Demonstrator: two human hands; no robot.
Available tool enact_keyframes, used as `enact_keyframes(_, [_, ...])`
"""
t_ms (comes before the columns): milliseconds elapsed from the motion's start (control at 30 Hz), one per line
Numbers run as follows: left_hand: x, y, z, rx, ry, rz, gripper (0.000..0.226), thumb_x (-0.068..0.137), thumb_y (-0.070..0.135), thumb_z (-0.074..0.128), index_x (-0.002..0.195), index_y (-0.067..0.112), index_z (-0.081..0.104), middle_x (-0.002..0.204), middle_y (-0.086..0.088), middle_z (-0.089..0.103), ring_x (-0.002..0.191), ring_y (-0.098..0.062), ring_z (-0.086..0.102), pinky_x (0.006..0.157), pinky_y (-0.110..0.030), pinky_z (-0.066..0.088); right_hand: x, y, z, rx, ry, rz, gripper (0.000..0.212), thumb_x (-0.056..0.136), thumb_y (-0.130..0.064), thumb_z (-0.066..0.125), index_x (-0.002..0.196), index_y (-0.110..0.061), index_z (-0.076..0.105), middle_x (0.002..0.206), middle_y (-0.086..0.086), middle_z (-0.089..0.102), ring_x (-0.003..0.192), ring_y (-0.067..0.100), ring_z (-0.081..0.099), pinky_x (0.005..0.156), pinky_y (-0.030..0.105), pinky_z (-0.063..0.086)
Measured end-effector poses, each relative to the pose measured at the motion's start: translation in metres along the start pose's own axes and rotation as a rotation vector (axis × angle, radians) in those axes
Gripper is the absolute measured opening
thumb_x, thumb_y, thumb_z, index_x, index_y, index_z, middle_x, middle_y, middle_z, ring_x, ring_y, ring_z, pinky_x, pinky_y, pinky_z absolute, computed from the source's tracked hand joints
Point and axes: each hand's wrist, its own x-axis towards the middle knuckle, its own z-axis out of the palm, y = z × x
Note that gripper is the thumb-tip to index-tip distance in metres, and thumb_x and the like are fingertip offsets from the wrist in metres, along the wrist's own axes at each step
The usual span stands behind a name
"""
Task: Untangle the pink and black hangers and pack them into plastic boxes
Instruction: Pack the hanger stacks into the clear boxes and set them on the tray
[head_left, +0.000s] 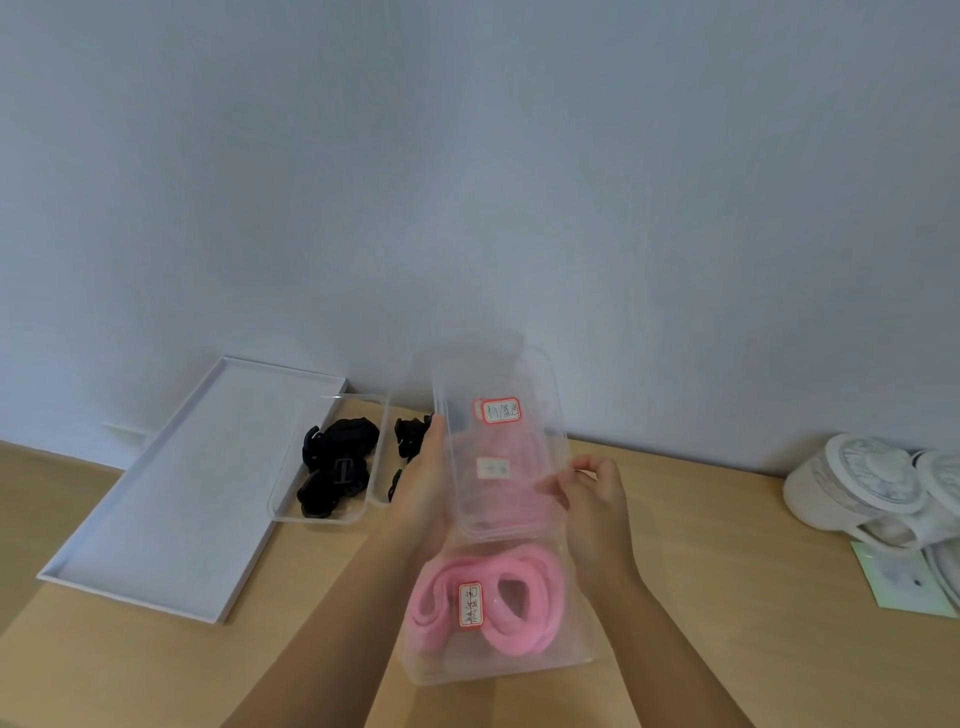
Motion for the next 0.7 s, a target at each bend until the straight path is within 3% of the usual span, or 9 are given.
enact_keyframes(133, [-0.001, 0.0, -0.016, 0.006, -0.037, 0.08, 0.028, 0.097, 0.024, 0.047, 0.092, 0.011, 0.071, 0.091, -0.011, 0.073, 0.08, -0.023, 0.07, 0.07, -0.035, 0.058, -0.003, -0.008, 0.0, 0.169, -0.059, 0.057, 0.016, 0.094, 0.002, 0.041, 0.086, -0.012, 0.044, 0.06, 0.0, 0.064, 0.055, 0.012, 0.062, 0.064, 0.027, 0.044])
enact_keyframes(200, [-0.001, -0.001, -0.029, -0.021, 0.048, 0.123, 0.016, 0.095, 0.015, 0.05, 0.088, 0.011, 0.064, 0.085, -0.007, 0.072, 0.066, -0.017, 0.07, 0.057, -0.027, 0.056, -0.004, -0.009, 0.001, 0.175, -0.023, 0.071, 0.015, 0.094, 0.002, 0.042, 0.088, -0.011, 0.045, 0.063, 0.003, 0.062, 0.057, 0.013, 0.06, 0.066, 0.027, 0.046])
enact_keyframes(267, [-0.001, 0.002, -0.043, -0.056, 0.13, 0.154, 0.014, 0.095, 0.014, 0.049, 0.086, 0.015, 0.06, 0.079, 0.0, 0.071, 0.06, -0.012, 0.068, 0.05, -0.022, 0.051, -0.001, -0.004, -0.001, 0.1, 0.084, 0.067, 0.015, 0.092, 0.004, 0.041, 0.09, -0.011, 0.046, 0.068, 0.007, 0.058, 0.063, 0.016, 0.055, 0.064, 0.024, 0.045])
enact_keyframes(400, [-0.003, 0.01, -0.071, -0.08, 0.212, 0.197, 0.017, 0.093, 0.012, 0.05, 0.082, 0.011, 0.062, 0.069, -0.001, 0.069, 0.064, -0.015, 0.065, 0.052, -0.023, 0.053, 0.012, 0.015, -0.003, -0.228, 0.217, 0.08, 0.018, 0.088, 0.001, 0.04, 0.104, -0.007, 0.045, 0.086, 0.012, 0.062, 0.066, 0.017, 0.052, 0.056, 0.027, 0.037])
enact_keyframes(500, [-0.007, 0.014, -0.082, -0.114, 0.241, 0.208, 0.012, 0.094, 0.011, 0.051, 0.085, 0.011, 0.059, 0.064, 0.002, 0.071, 0.055, -0.009, 0.067, 0.048, -0.02, 0.052, 0.019, 0.023, 0.001, -0.473, 0.225, 0.075, 0.02, 0.091, -0.005, 0.042, 0.11, -0.004, 0.045, 0.103, 0.018, 0.061, 0.08, 0.027, 0.053, 0.067, 0.031, 0.038])
enact_keyframes(600, [-0.012, 0.012, -0.087, -0.067, 0.211, 0.226, 0.015, 0.094, 0.011, 0.052, 0.08, 0.012, 0.057, 0.057, 0.004, 0.068, 0.047, -0.005, 0.062, 0.043, -0.017, 0.049, 0.02, 0.026, 0.001, -0.763, 0.235, 0.031, 0.03, 0.088, -0.011, 0.05, 0.117, -0.003, 0.047, 0.12, 0.016, 0.053, 0.108, 0.032, 0.048, 0.087, 0.038, 0.04])
enact_keyframes(700, [-0.013, 0.007, -0.091, -0.013, 0.242, 0.22, 0.014, 0.093, 0.013, 0.055, 0.079, 0.014, 0.055, 0.056, 0.006, 0.067, 0.047, -0.003, 0.061, 0.047, -0.02, 0.048, 0.008, 0.018, 0.007, -0.885, 0.222, -0.158, 0.034, 0.086, -0.014, 0.055, 0.119, -0.008, 0.048, 0.124, 0.009, 0.045, 0.118, 0.028, 0.039, 0.094, 0.038, 0.034])
